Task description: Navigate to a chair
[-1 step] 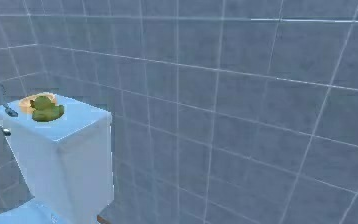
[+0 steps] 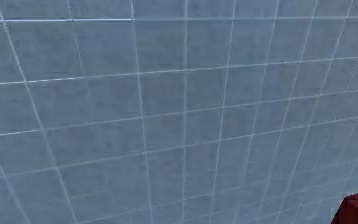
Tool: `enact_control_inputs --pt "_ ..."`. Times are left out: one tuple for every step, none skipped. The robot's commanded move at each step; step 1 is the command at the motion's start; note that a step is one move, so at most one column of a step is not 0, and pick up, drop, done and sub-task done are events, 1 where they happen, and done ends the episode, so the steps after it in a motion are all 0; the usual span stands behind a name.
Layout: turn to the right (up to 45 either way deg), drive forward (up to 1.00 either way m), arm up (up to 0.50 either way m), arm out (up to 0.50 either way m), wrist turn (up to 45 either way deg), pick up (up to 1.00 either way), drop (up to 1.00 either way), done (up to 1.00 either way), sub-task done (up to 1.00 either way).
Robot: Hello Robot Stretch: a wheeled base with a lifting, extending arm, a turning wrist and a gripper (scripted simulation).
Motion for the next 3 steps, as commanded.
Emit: enact_control_inputs --pt "45.0 0.0 0.0 0.0 0.0 0.0 0.0 0.0 0.0" --pt "45.0 0.0 0.0 0.0 0.0 0.0 0.0 0.0 0.0" --pt "12.0 0.0 0.0 0.0 0.0 0.0 0.0 0.0 0.0"
